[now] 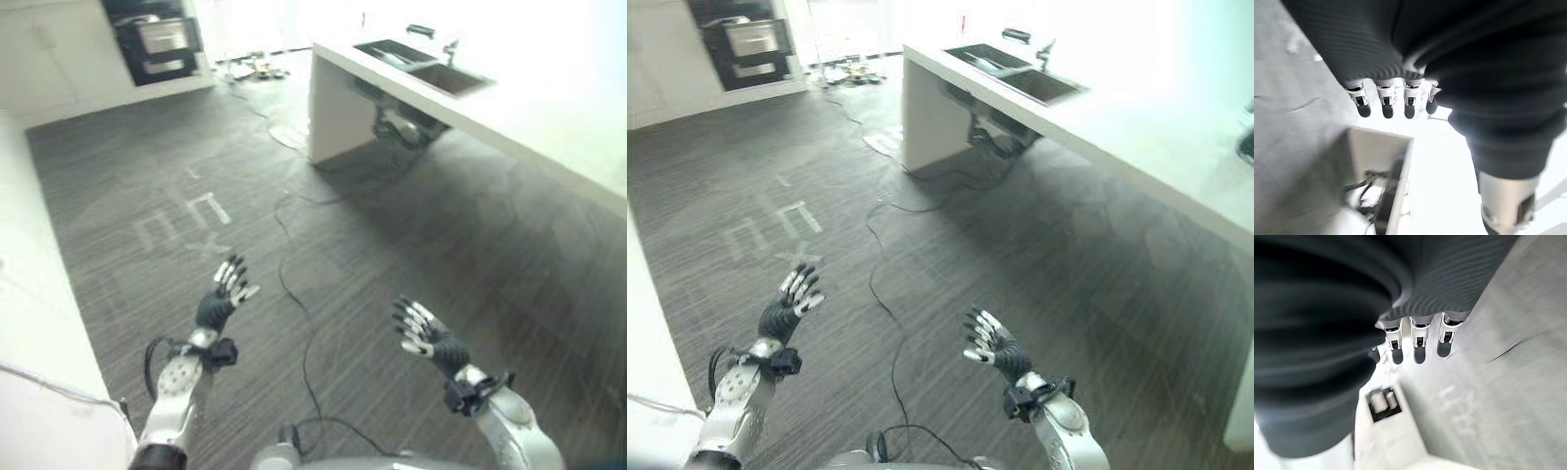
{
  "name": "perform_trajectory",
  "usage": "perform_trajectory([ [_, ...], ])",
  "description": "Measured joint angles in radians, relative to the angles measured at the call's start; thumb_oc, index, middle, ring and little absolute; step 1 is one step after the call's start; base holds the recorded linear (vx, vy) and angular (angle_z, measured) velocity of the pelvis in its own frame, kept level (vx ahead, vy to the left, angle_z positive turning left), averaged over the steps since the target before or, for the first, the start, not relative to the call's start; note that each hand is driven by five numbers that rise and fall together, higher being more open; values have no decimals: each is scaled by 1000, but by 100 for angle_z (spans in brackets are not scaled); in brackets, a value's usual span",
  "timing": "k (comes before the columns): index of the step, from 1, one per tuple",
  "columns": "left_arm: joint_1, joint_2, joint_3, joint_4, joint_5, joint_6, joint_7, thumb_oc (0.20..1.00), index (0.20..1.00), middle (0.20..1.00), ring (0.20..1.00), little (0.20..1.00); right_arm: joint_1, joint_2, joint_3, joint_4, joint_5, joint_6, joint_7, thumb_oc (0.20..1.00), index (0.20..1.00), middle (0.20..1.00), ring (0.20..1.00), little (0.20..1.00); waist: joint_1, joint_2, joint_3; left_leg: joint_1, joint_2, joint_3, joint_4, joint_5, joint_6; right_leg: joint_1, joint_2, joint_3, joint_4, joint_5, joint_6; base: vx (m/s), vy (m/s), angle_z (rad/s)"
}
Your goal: Place the dishes in the dishwasher.
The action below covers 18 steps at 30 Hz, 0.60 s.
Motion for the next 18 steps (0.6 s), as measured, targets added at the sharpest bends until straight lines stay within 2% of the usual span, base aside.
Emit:
perform_trajectory([
  [1, 21, -1, 2, -5, 0, 14, 2, 1000, 1000, 1000, 1000, 1000, -41, -7, 12, 11, -6, -1, -7, 1000, 1000, 1000, 1000, 1000, 7, 34, 2, 17, 2, 8, -4, -29, 26, -106, 9, -26, 52, -38, -13, 243, 78, -8],
  [2, 35, -3, 0, -11, 0, 28, 4, 1000, 1000, 1000, 1000, 1000, -50, -23, 16, 11, -10, -3, -18, 1000, 1000, 1000, 1000, 1000, 3, 65, -1, 34, 2, 13, -18, -31, 22, -182, 34, -59, 38, -84, -27, 314, 5, 4],
  [3, 46, -3, -8, -39, -2, 48, -6, 1000, 1000, 1000, 1000, 1000, -38, -46, 16, 21, -11, -4, -27, 1000, 1000, 1000, 1000, 1000, -21, 92, 1, 69, 0, 0, -47, -36, 2, -214, 90, -73, -75, -154, -47, 512, -94, 66],
  [4, 50, -7, 1, -92, -10, 63, -17, 1000, 1000, 1000, 1000, 1000, 34, -65, 7, 20, -14, -4, -42, 1000, 1000, 1000, 1000, 1000, -46, 89, -2, 106, -13, -27, -53, -64, -39, -206, 163, -99, -301, -174, -68, 503, -120, 99],
  [5, 47, -9, 0, -114, -14, 57, -25, 1000, 1000, 1000, 1000, 1000, 84, -71, -3, 27, -13, -13, -43, 1000, 1000, 1000, 1000, 1000, -57, 79, -4, 122, -22, -52, -52, -100, -65, -195, 187, -140, -454, -169, -78, 486, -158, 95],
  [6, 46, -8, 0, -120, -26, 51, -34, 1000, 1000, 1000, 1000, 1000, 117, -82, -9, 42, -13, -21, -41, 1000, 1000, 1000, 1000, 1000, -68, 60, -4, 142, -42, -56, -52, -111, -43, -191, 197, -156, -589, -142, -82, 328, -130, 61],
  [7, 53, -4, -2, -118, -40, 55, -39, 1000, 1000, 1000, 1000, 1000, 143, -83, -21, 58, -13, -22, -42, 1000, 1000, 1000, 1000, 1000, -81, 42, -6, 168, -63, -48, -52, -120, -42, -192, 191, -154, -686, -112, -88, 436, -192, 54],
  [9, 50, -7, -23, -115, -41, 58, -47, 1000, 1000, 1000, 1000, 1000, 147, -95, -27, 115, -5, -33, -47, 1000, 1000, 1000, 1000, 1000, -125, 42, -7, 219, -63, -86, -52, -155, -46, -200, 180, -103, -809, -51, -81, 432, -216, 58],
  [10, 35, -8, -47, -117, -41, 58, -49, 1000, 1000, 1000, 1000, 1000, 135, -95, -24, 140, -5, -33, -54, 1000, 1000, 1000, 1000, 1000, -132, 44, -7, 232, -62, -102, -52, -170, -48, -209, 154, -88, -862, -28, -76, 362, -206, 44],
  [11, 27, -10, -71, -119, -41, 58, -49, 1000, 1000, 1000, 1000, 1000, 113, -93, -18, 147, -5, -32, -61, 1000, 1000, 1000, 1000, 1000, -131, 53, -4, 253, -51, -103, -52, -185, -53, -213, 132, -97, -901, -18, -71, 356, -214, 20],
  [13, 33, -13, -98, -122, -41, 61, -49, 1000, 1000, 1000, 1000, 1000, 59, -92, -12, 136, -5, -33, -69, 1000, 1000, 1000, 1000, 1000, -131, 68, -4, 301, -18, -97, -52, -206, -87, -206, 110, -127, -900, -15, -69, 352, -231, 3],
  [14, 33, -13, -96, -129, -41, 61, -48, 1000, 1000, 1000, 1000, 1000, 35, -93, -11, 127, -5, -34, -73, 1000, 1000, 1000, 1000, 1000, -130, 68, -4, 321, 2, -94, -52, -220, -110, -185, 111, -131, -878, -16, -67, 332, -227, 22],
  [15, 32, -6, -95, -141, -42, 61, -48, 1000, 1000, 1000, 1000, 1000, 20, -93, -11, 111, -5, -34, -85, 1000, 1000, 1000, 1000, 1000, -132, 58, -11, 360, 26, -99, -52, -245, -150, -133, 121, -118, -839, -30, -65, 389, -270, 20],
  [16, 32, -6, -95, -141, -42, 61, -48, 1000, 1000, 1000, 1000, 1000, 20, -93, -11, 111, -5, -34, -85, 1000, 1000, 1000, 1000, 1000, -132, 58, -11, 360, 26, -99, -52, -245, -150, -133, 121, -118, -839, -30, -65, 316, -214, 26],
  [17, 27, -29, -92, -144, -53, 66, -45, 1000, 1000, 1000, 1000, 1000, -23, -106, -23, 105, -6, -31, -103, 1000, 1000, 1000, 1000, 1000, -130, 93, -10, 393, 102, -107, -25, -253, -188, -113, 191, -103, -802, 58, -96, 494, -352, 19],
  [18, 25, -38, -91, -148, -61, 70, -41, 1000, 1000, 1000, 1000, 1000, -44, -117, -23, 100, -6, -31, -106, 1000, 1000, 1000, 1000, 1000, -137, 102, -10, 394, 128, -101, 11, -222, -229, -99, 217, -93, -779, 88, -138, 390, -305, 8],
])
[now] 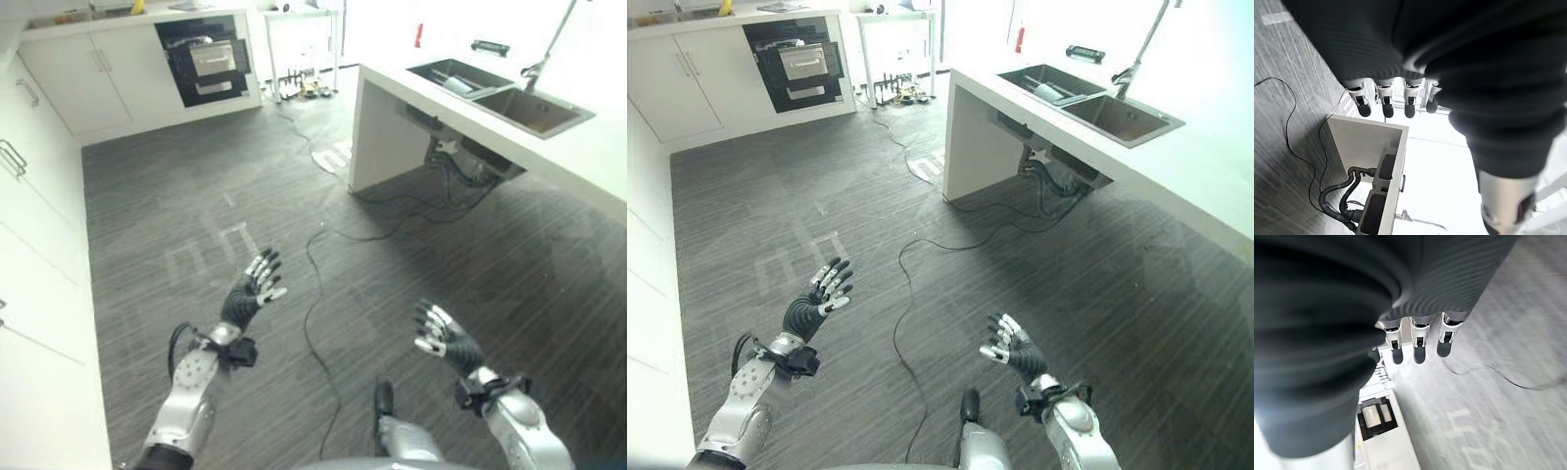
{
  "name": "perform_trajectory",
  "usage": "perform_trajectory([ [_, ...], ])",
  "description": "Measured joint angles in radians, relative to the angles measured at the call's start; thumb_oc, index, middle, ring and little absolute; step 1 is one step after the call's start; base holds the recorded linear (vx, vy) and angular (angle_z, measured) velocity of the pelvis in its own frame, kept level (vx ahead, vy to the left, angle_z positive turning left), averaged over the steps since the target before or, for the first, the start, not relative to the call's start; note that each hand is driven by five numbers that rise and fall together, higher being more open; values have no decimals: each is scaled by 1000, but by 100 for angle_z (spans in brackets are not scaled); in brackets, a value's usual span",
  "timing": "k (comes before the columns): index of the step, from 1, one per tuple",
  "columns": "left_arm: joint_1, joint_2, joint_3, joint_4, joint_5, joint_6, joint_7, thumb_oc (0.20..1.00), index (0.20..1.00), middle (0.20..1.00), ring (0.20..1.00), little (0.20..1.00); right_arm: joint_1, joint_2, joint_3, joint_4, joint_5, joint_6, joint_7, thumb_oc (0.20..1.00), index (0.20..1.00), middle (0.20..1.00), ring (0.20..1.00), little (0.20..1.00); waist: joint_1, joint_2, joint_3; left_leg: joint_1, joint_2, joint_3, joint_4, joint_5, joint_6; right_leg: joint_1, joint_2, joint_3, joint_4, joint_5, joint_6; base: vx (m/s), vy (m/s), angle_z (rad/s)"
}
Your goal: Place the dishes in the dishwasher.
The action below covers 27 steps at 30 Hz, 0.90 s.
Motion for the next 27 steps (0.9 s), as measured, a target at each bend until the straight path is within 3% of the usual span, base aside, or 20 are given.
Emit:
perform_trajectory([
  [1, 3, -27, 4, -8, -22, 0, 8, 1000, 1000, 1000, 1000, 1000, -27, -24, -2, 5, 0, -2, 1, 1000, 1000, 1000, 1000, 1000, 4, 20, -1, -4, 28, 10, 75, 44, -34, 28, 31, -11, 13, -27, -67, 454, -418, -9],
  [2, 6, -39, 8, -11, -24, 4, 12, 1000, 1000, 1000, 1000, 1000, -44, -25, -10, 21, 0, 8, 1, 1000, 1000, 1000, 1000, 1000, 6, 17, -3, -19, 37, 3, 147, 102, -67, 54, 50, -6, 20, -51, -86, 265, -316, -39],
  [4, 42, -52, 38, -51, -40, 0, 17, 1000, 1000, 1000, 1000, 1000, -39, -46, -26, -36, 0, 1, 10, 1000, 1000, 1000, 1000, 1000, 12, 10, -5, -137, 53, 13, 419, 225, -78, 107, 78, 30, -9, -75, -109, 266, -330, -56],
  [6, 57, -57, 57, -56, -61, -3, 27, 1000, 1000, 1000, 1000, 1000, -49, -54, -51, -60, 2, -6, 29, 1000, 1000, 1000, 1000, 1000, 21, -1, -1, -299, 49, -20, 718, 325, -77, 121, 103, 83, -16, -100, -167, 226, -226, -70],
  [7, 64, -51, 59, -56, -61, -3, 32, 1000, 1000, 1000, 1000, 1000, -50, -53, -60, -67, 1, -4, 34, 1000, 1000, 1000, 1000, 1000, 30, -21, 8, -434, 9, -30, 909, 278, -41, 147, 103, 117, -23, -98, -172, 171, -154, -83],
  [8, 90, -45, 62, -58, -61, -3, 30, 1000, 1000, 1000, 1000, 1000, -40, -55, -49, -83, -1, -3, 44, 1000, 1000, 1000, 1000, 1000, 35, -60, 14, -543, -42, -33, 1003, 237, -15, 191, 90, 135, -41, -105, -184, 226, -149, -71],
  [10, 109, -44, 69, -63, -67, -11, 27, 1000, 1000, 1000, 1000, 1000, -27, -47, -45, -117, -11, -2, 48, 1000, 1000, 1000, 1000, 1000, 44, -113, 15, -784, -64, -26, 1103, 195, 43, 269, 88, 137, -79, -121, -191, 354, -62, -41],
  [11, 128, -54, 101, -96, -108, -13, 15, 1000, 1000, 1000, 1000, 1000, -23, -55, -45, -188, -11, 0, 49, 1000, 1000, 1000, 1000, 1000, 56, -125, 20, -876, -66, -9, 964, 161, 93, 309, 92, 150, -114, -160, -167, 442, 76, -52],
  [12, 141, -68, 142, -120, -146, -17, 13, 1000, 1000, 1000, 1000, 1000, -27, -57, -47, -246, -9, -2, 53, 1000, 1000, 1000, 1000, 1000, 78, -121, 25, -867, -39, 33, 684, 153, 116, 351, 107, 163, -139, -165, -170, 482, 209, -53],
  [13, 145, -67, 174, -134, -170, -24, 12, 1000, 1000, 1000, 1000, 1000, -40, -61, -46, -268, -8, -2, 61, 1000, 1000, 1000, 1000, 1000, 89, -100, 23, -825, -15, 90, 436, 157, 110, 393, 136, 165, -139, -187, -157, 482, 254, -42],
  [14, 143, -49, 184, -139, -184, -48, 14, 1000, 1000, 1000, 1000, 1000, -53, -69, -47, -276, -5, -2, 68, 1000, 1000, 1000, 1000, 1000, 93, -67, 13, -777, -8, 110, 183, 167, 96, 430, 173, 173, -138, -224, -104, 492, 279, -21],
  [15, 143, -41, 184, -144, -192, -66, 14, 1000, 1000, 1000, 1000, 1000, -54, -79, -48, -280, 10, -1, 76, 1000, 1000, 1000, 1000, 1000, 94, -48, 7, -730, -32, 73, -21, 171, 92, 450, 187, 188, -138, -240, -81, 365, 212, -14],
  [17, 138, -59, 182, -152, -250, -71, 13, 1000, 1000, 1000, 1000, 1000, -52, -84, -51, -280, 11, 7, 95, 1000, 1000, 1000, 1000, 1000, 103, -53, 13, -715, -97, -7, -77, 200, 110, 486, 176, 218, -138, -251, -63, 396, 270, -27],
  [19, 128, -112, 188, -148, -330, -71, -6, 1000, 1000, 1000, 1000, 1000, -50, -85, -70, -280, 11, 6, 117, 1000, 1000, 1000, 1000, 1000, 116, -63, 22, -728, -119, 3, -75, 242, 115, 519, 166, 242, -138, -258, -51, 368, 287, -35],
  [21, 136, -130, 217, -148, -372, -71, -13, 1000, 1000, 1000, 1000, 1000, -50, -88, -80, -286, 12, 8, 128, 1000, 1000, 1000, 1000, 1000, 127, -89, 34, -732, -130, 19, -68, 238, 133, 571, 153, 243, -138, -269, -33, 386, 392, -33],
  [23, 134, -127, 222, -152, -375, -72, -7, 1000, 1000, 1000, 1000, 1000, -37, -96, -111, -353, 13, 20, 126, 1000, 1000, 1000, 1000, 1000, 123, -73, 35, -678, -128, 128, -6, 195, 229, 650, 160, 239, -108, -282, -16, 366, 393, -7],
  [24, 126, -111, 220, -152, -375, -72, -6, 1000, 1000, 1000, 1000, 1000, -36, -78, -117, -363, 17, 19, 125, 1000, 1000, 1000, 1000, 1000, 119, -72, 36, -627, -137, 122, -26, 266, 295, 660, 164, 206, -44, -289, -5, 357, 376, 15],
  [25, 105, -93, 216, -173, -374, -65, 1, 1000, 1000, 1000, 1000, 1000, -22, -69, -110, -376, 18, 30, 117, 1000, 1000, 1000, 1000, 1000, 127, -81, 33, -572, -164, 93, -32, 277, 316, 631, 143, 161, 103, -279, 10, 324, 356, 4],
  [26, 83, -88, 217, -212, -374, -66, 5, 1000, 1000, 1000, 1000, 1000, -22, -72, -114, -391, 19, 31, 112, 1000, 1000, 1000, 1000, 1000, 140, -71, 29, -534, -174, 55, -28, 299, 332, 594, 109, 122, 211, -358, 13, 340, 374, -24],
  [27, 58, -87, 216, -235, -372, -65, 5, 1000, 1000, 1000, 1000, 1000, -29, -71, -120, -397, 18, 31, 100, 1000, 1000, 1000, 1000, 1000, 151, -55, 26, -515, -182, 36, -7, 301, 317, 563, 76, 101, 214, -402, 32, 341, 381, -11],
])
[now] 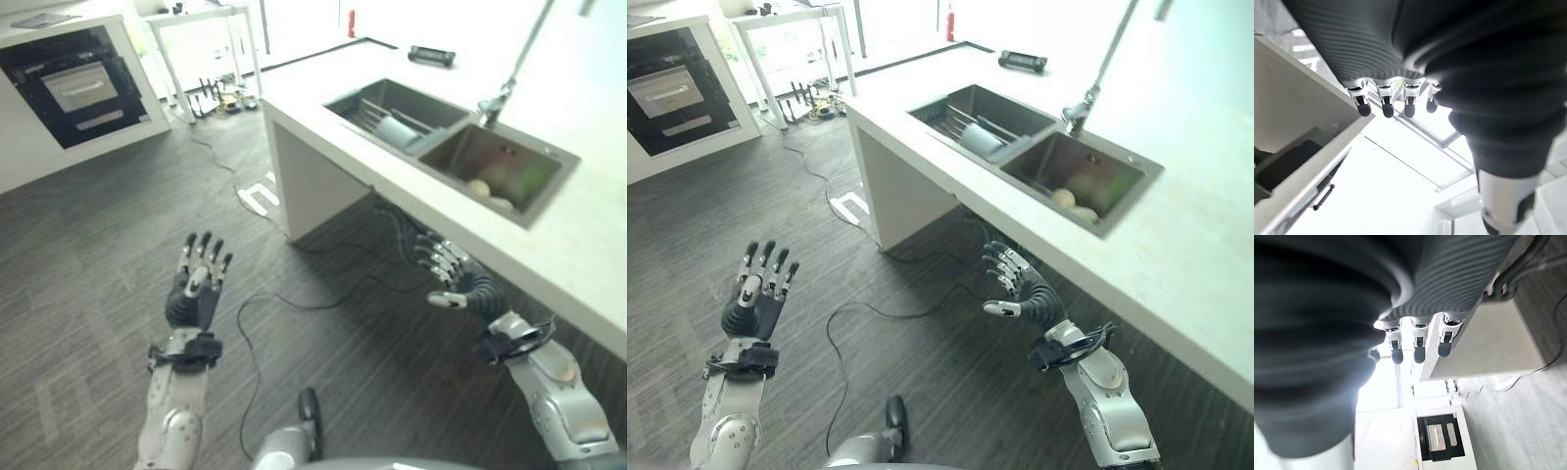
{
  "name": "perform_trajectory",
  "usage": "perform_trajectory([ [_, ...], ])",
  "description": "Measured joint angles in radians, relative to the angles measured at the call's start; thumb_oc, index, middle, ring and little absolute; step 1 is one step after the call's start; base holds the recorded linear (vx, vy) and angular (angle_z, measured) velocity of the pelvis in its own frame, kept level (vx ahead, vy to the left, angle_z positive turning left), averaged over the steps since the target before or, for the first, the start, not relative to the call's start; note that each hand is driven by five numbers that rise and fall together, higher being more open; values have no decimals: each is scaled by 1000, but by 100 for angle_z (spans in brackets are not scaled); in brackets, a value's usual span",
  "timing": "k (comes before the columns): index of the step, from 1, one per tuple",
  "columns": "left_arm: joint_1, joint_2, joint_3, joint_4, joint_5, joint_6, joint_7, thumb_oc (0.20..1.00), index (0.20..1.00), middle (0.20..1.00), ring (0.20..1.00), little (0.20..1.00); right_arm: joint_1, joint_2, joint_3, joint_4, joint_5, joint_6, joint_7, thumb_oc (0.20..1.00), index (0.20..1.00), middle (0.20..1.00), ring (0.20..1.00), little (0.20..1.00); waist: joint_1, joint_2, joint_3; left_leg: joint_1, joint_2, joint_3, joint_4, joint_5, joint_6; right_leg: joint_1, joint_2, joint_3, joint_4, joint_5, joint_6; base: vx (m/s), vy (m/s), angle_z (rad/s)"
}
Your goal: Place the dishes in the dishwasher.
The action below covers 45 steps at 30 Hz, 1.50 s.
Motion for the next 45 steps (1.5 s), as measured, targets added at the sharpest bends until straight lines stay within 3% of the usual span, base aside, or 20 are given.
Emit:
perform_trajectory([
  [1, -60, -2, -4, -8, 2, 5, -2, 1000, 1000, 1000, 1000, 1000, 2, -2, -8, -16, 0, 0, -21, 1000, 1000, 1000, 1000, 1000, -6, 6, -6, 3, -14, -21, 9, -20, -10, -61, -22, -19, 31, 50, 11, 393, 421, 73],
  [2, -157, -6, -4, -3, 2, 32, -10, 1000, 1000, 1000, 1000, 1000, 9, 8, -11, -38, -9, 1, -42, 1000, 1000, 1000, 1000, 1000, -30, -4, -6, 52, -42, -83, -18, -28, -1, -189, -54, -75, 321, 166, 43, 419, 449, 123],
  [3, -173, -1, -1, -4, 2, 47, -13, 1000, 1000, 1000, 1000, 1000, -4, 38, -17, -34, -10, -1, -59, 1000, 1000, 1000, 1000, 1000, -28, -7, -8, 97, -45, -129, -25, -42, -5, -295, -90, -75, 500, 94, 36, 398, 421, 106],
  [6, -114, -6, 3, -3, 11, 70, -14, 1000, 1000, 1000, 1000, 1000, -19, 59, -15, -28, -15, -3, -79, 1000, 1000, 1000, 1000, 1000, -12, 14, -7, 134, -25, -113, -2, -69, 4, -481, -154, -80, 554, 63, 46, 252, 204, 17],
  [9, -89, 35, 4, -4, 10, 86, -13, 1000, 1000, 1000, 1000, 1000, -3, 53, -7, -29, -29, -5, -97, 1000, 1000, 1000, 1000, 1000, -31, 33, -9, 222, 21, -86, -40, -129, -69, -556, -127, -86, 301, 60, 54, 242, 50, 25],
  [10, -81, 57, 18, -5, 9, 86, -14, 1000, 1000, 1000, 1000, 1000, 20, 55, -8, -25, -29, -5, -98, 1000, 1000, 1000, 1000, 1000, -30, 4, -17, 256, 19, -83, -57, -156, -102, -567, -116, -107, 163, 91, 42, 267, 0, 28],
  [13, -3, 54, 28, -5, 5, 84, -13, 1000, 1000, 1000, 1000, 1000, 96, 44, -50, -12, -20, -11, -98, 1000, 1000, 1000, 1000, 1000, -47, -49, -56, 312, 16, -97, -56, -229, -140, -567, -90, -170, -139, 313, 11, 322, -53, 10],
  [17, -13, 45, -30, -14, 6, 85, -13, 1000, 1000, 1000, 1000, 1000, 75, 12, -78, 7, -7, -24, -127, 1000, 1000, 1000, 1000, 1000, -89, 13, -57, 329, 95, -86, 0, -303, -217, -517, -23, -222, -131, 285, -94, 243, -131, 10],
  [21, -62, 36, -43, -46, 6, 80, 2, 1000, 1000, 1000, 1000, 1000, -8, 12, -72, 7, -8, -29, -174, 1000, 1000, 1000, 1000, 1000, -87, 50, -59, 346, 129, -32, 54, -309, -231, -447, 36, -214, -201, 276, -114, 206, -152, -2],
  [24, -82, 36, -42, -49, 6, 69, 22, 1000, 1000, 1000, 1000, 1000, -3, 21, -75, 9, -8, -38, -194, 1000, 1000, 1000, 1000, 1000, -87, 18, -47, 193, 110, 4, 394, -297, -291, -391, 18, -165, -291, 274, -117, 76, -133, -6],
  [26, -76, 22, -43, -69, 8, 47, 31, 1000, 1000, 1000, 1000, 1000, 9, 22, -77, 7, -8, -68, -207, 1000, 1000, 1000, 1000, 1000, -84, 1, -41, 6, 121, 1, 736, -204, -381, -351, 3, -117, -351, 274, -116, 113, -42, -39],
  [28, -77, 21, -42, -84, 10, 40, 30, 1000, 1000, 1000, 1000, 1000, 12, 35, -76, 12, -7, -75, -226, 1000, 1000, 1000, 1000, 1000, -90, 0, -39, -58, 137, -8, 659, -224, -347, -352, 6, -79, -361, 248, -94, 208, 74, -73],
  [32, -66, 30, -19, -79, 9, 35, 29, 1000, 1000, 1000, 1000, 1000, 6, 56, -82, 16, 29, -79, -252, 1000, 1000, 1000, 1000, 1000, -111, -6, -37, 70, 141, -118, 37, -204, -317, -337, 24, -10, -354, 239, 0, 286, 260, -111],
  [33, -52, 23, 7, -88, 9, 18, 31, 1000, 1000, 1000, 1000, 1000, -29, 53, -93, 22, 31, -91, -248, 1000, 1000, 1000, 1000, 1000, -97, 76, -28, 69, 197, -311, -73, -180, -322, -430, 46, -9, -149, 129, -43, 314, 358, -220],
  [34, -39, 28, 43, -113, 11, 0, 29, 1000, 1000, 1000, 1000, 1000, -43, 52, -98, 20, 31, -88, -248, 1000, 1000, 1000, 1000, 1000, -82, 61, -18, 87, 205, -343, -70, -167, -327, -418, 46, 90, -145, 197, -160, 321, 402, -204],
  [37, -37, 20, 99, -112, 40, -56, 32, 1000, 1000, 1000, 1000, 1000, -24, 50, -128, 1, 31, -87, -257, 1000, 1000, 1000, 1000, 1000, -81, 43, -7, 48, 199, -338, -65, -159, -321, -342, 13, 183, -252, 223, -122, 180, 387, -123],
  [39, -63, 20, 115, -112, 55, -93, 34, 1000, 1000, 1000, 1000, 1000, -10, 25, -149, -22, 30, -83, -280, 1000, 1000, 1000, 1000, 1000, -113, 70, -12, 45, 214, -326, -55, -155, -320, -283, -15, 205, -311, 255, -76, 184, 590, -86],
  [41, -154, 30, 112, -111, 86, -127, 48, 1000, 1000, 1000, 1000, 1000, 6, 22, -175, -87, 31, -73, -302, 1000, 1000, 1000, 1000, 1000, -165, 103, -22, 38, 230, -171, 36, -164, -302, -263, -54, 212, -337, 246, -40, 139, 522, -44],
  [42, -210, 32, 112, -112, 112, -135, 66, 1000, 1000, 1000, 1000, 1000, 18, 29, -187, -121, 31, -71, -310, 1000, 1000, 1000, 1000, 1000, -173, 106, -25, 72, 168, -141, -9, -118, -289, -263, -123, 228, -326, 245, 1, 128, 500, -64],
  [45, -250, 52, 114, -124, 159, -136, 82, 1000, 1000, 1000, 1000, 1000, 90, 79, -199, -145, 34, -69, -322, 1000, 1000, 1000, 1000, 1000, -186, 75, -15, 114, 77, -75, -35, -106, -200, -327, -207, 218, -228, 276, 34, 76, 324, -79],
])
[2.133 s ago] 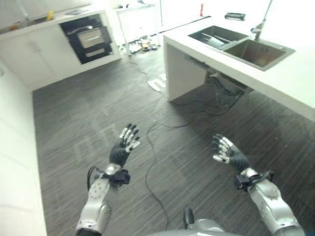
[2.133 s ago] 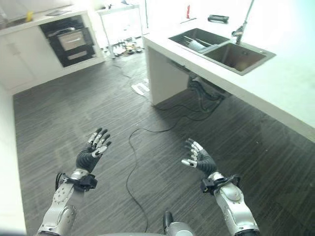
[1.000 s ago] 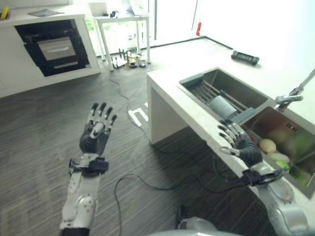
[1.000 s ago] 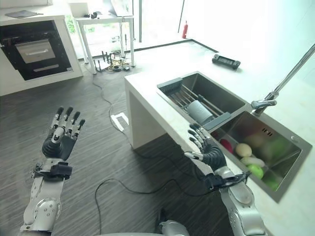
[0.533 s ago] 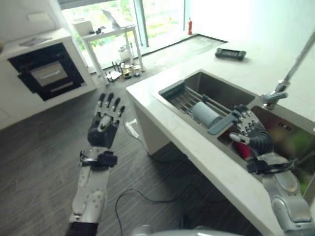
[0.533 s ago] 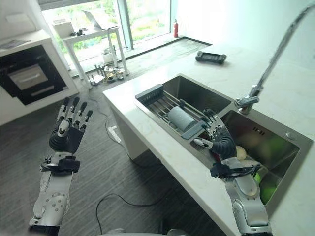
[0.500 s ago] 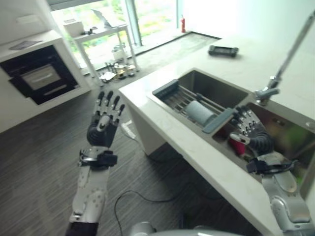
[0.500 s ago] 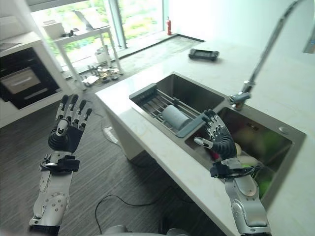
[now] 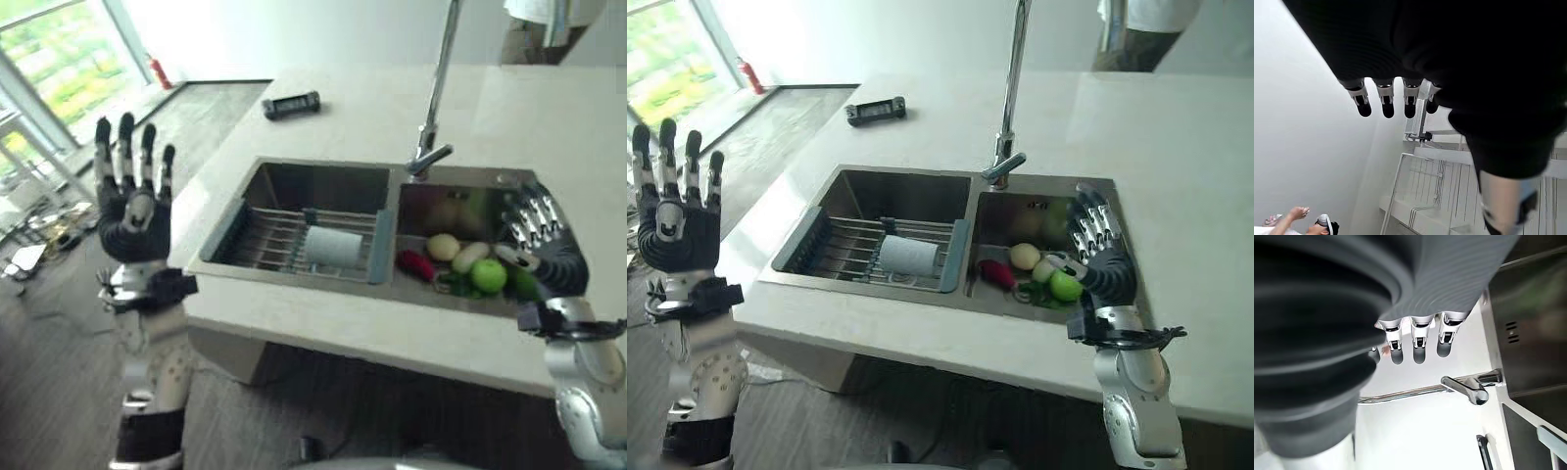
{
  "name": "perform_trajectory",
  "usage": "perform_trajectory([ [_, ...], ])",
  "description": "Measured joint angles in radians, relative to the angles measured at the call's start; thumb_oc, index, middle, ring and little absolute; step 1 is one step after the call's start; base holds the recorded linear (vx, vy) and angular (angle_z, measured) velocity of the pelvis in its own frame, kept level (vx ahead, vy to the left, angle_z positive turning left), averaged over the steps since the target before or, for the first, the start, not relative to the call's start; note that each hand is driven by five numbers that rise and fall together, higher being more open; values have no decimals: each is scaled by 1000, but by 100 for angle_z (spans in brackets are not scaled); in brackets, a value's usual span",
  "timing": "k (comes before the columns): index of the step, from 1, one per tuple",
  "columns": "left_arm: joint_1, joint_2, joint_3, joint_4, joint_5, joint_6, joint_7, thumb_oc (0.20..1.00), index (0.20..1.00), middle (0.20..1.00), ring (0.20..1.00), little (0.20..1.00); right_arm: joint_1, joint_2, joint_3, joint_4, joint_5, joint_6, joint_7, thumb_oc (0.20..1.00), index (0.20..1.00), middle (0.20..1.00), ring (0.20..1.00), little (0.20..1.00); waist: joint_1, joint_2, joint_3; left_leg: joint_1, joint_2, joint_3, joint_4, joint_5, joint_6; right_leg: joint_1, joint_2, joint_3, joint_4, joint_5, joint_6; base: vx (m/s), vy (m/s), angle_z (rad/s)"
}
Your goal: Place the dishes in the dishwasher.
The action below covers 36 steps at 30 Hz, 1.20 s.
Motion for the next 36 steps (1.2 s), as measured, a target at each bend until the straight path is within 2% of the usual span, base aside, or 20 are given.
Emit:
perform_trajectory([
  [2, 70, 28, 12, -14, 12, -7, 11, 1000, 1000, 1000, 1000, 1000, 26, 28, 21, -1, 2, 1, 12, 1000, 1000, 1000, 1000, 1000, 8, -20, -3, 28, -12, 111, 15, 22, 13, -48, -4, -126, 30, 48, -3, 41, 211, -112],
  [3, 70, 28, 12, -14, 12, -7, 11, 1000, 1000, 1000, 1000, 1000, 26, 28, 21, -1, 2, 1, 12, 1000, 1000, 1000, 1000, 1000, 8, -20, -3, 28, -12, 111, 15, 22, 13, -48, -4, -126, 30, 48, -3, 7, 116, -181],
  [4, 155, 42, 54, -34, 44, -20, 28, 1000, 1000, 1000, 1000, 1000, 0, 19, 62, 6, 15, 0, 34, 1000, 1000, 1000, 1000, 1000, 60, -25, -10, 48, -1, 247, -6, 1, 25, -105, 5, -365, 86, 37, 6, 5, 93, -190],
  [5, 178, 44, 53, -34, 48, -22, 35, 1000, 1000, 1000, 1000, 1000, -18, 5, 65, 23, 16, 1, 37, 1000, 1000, 1000, 1000, 1000, 84, -30, -13, 54, 1, 277, -4, -6, 20, -116, 12, -437, 153, -7, 24, 56, 76, -196],
  [7, 175, 43, 39, -34, 48, -29, 38, 1000, 1000, 1000, 1000, 1000, -34, 8, 63, 29, 15, 0, 26, 1000, 1000, 1000, 1000, 1000, 85, -40, -18, 39, -13, 258, -6, -17, 14, -90, 64, -390, 202, -75, 25, 95, 5, -43],
  [9, 162, 35, 29, -33, 51, -34, 35, 1000, 1000, 1000, 1000, 1000, -81, 11, 86, 65, 13, 0, 2, 1000, 1000, 1000, 1000, 1000, 124, -53, -26, 29, -44, 130, -4, -18, 14, -66, 166, -301, 164, -140, -16, 129, -130, -30],
  [11, 178, 37, 22, -35, 77, -30, 30, 1000, 1000, 1000, 1000, 1000, -65, 9, 82, 98, 13, -24, -12, 1000, 1000, 1000, 1000, 1000, 127, -68, -41, 20, -79, 75, -3, -21, 9, 23, 166, -328, -18, -89, -98, 174, -212, 25],
  [14, 199, 26, -24, -46, 79, 13, 26, 1000, 1000, 1000, 1000, 1000, -59, -14, 84, 114, -4, -18, -32, 1000, 1000, 1000, 1000, 1000, 130, -45, -52, 19, -72, 98, 7, -15, -6, 89, 182, -359, -126, -40, -117, 72, -170, 37],
  [15, 202, 27, -33, -45, 78, 41, 27, 1000, 1000, 1000, 1000, 1000, -100, -19, 87, 115, -5, -19, -33, 1000, 1000, 1000, 1000, 1000, 141, -59, -46, -71, -66, 110, 179, -23, -37, 66, 176, -358, -110, -54, -140, 91, -83, 6],
  [16, 197, 26, -42, -45, 78, 68, 24, 1000, 1000, 1000, 1000, 1000, -121, -24, 82, 118, -12, -20, -32, 1000, 1000, 1000, 1000, 1000, 144, -94, -23, -346, -19, 117, 662, -4, -102, 38, 152, -349, -68, -85, -178, 148, 39, -25],
  [17, 222, 25, -42, -42, 75, 89, 24, 1000, 1000, 1000, 1000, 1000, -119, -21, 93, 124, -15, -14, -29, 1000, 1000, 1000, 1000, 1000, 160, -104, -22, -357, 16, 123, 612, -46, -67, 51, 157, -338, -78, -69, -160, 238, 230, -52],
  [18, 240, 27, -43, -40, 70, 115, 21, 1000, 1000, 1000, 1000, 1000, -120, -29, 88, 122, -14, -17, -17, 1000, 1000, 1000, 1000, 1000, 151, -82, -28, -311, 68, 112, 368, -57, -60, 60, 190, -317, -87, -72, -159, 203, 211, -74],
  [21, 234, 22, -47, -14, 73, 145, 27, 1000, 1000, 1000, 1000, 1000, -111, -32, 83, 131, -22, -17, -4, 1000, 1000, 1000, 1000, 1000, 134, -51, -28, -190, 83, 85, 2, -16, -79, 78, 201, -285, -114, -55, -155, 156, 210, -39],
  [25, 203, 11, -74, 5, 78, 163, 13, 1000, 1000, 1000, 1000, 1000, -92, -99, 74, 130, -24, 0, 14, 1000, 1000, 1000, 1000, 1000, 130, -23, -25, -153, 80, 90, -30, 14, -86, 115, 196, -268, -126, -60, -135, 160, 320, -20],
  [26, 199, 18, -74, 3, 90, 163, 10, 1000, 1000, 1000, 1000, 1000, -89, -98, 65, 126, -21, 1, 22, 1000, 1000, 1000, 1000, 1000, 126, -21, -26, -124, 57, 85, -28, 73, -50, 127, 174, -251, -124, -83, -107, 199, 355, -41],
  [29, 177, 40, -69, 1, 140, 169, 24, 1000, 1000, 1000, 1000, 1000, -76, -88, 54, 93, -21, 2, 45, 1000, 1000, 1000, 1000, 1000, 123, -31, -31, -97, -12, 94, -30, 106, 18, 152, 106, -241, -121, -104, -48, 161, 308, -23],
  [31, 103, 53, -82, -1, 207, 171, 21, 1000, 1000, 1000, 1000, 1000, -74, -80, 46, 91, -21, 12, 49, 1000, 1000, 1000, 1000, 1000, 121, -27, -30, -69, -43, 95, -29, 78, 57, 129, 73, -277, -9, -118, -20, 136, 300, 1],
  [33, 87, 61, -81, -1, 239, 160, 13, 1000, 1000, 1000, 1000, 1000, -79, -75, 46, 91, -21, 22, 54, 1000, 1000, 1000, 1000, 1000, 116, -26, -30, -44, -42, 95, -23, 60, 75, 18, 56, -286, 248, -150, 27, 94, 140, -1],
  [34, 81, 62, -80, 0, 259, 157, 12, 1000, 1000, 1000, 1000, 1000, -82, -58, 47, 91, -22, 22, 57, 1000, 1000, 1000, 1000, 1000, 108, -29, -30, -36, -43, 93, -23, 48, 85, -102, 35, -245, 473, -164, 58, 134, 37, 5],
  [36, 80, 74, -80, 8, 330, 159, 15, 1000, 1000, 1000, 1000, 1000, -81, -23, 69, 91, -23, 23, 69, 1000, 1000, 1000, 1000, 1000, 93, -35, -32, -23, -54, 95, -23, 40, 80, -205, 29, -181, 540, -188, 57, 145, -65, 15],
])
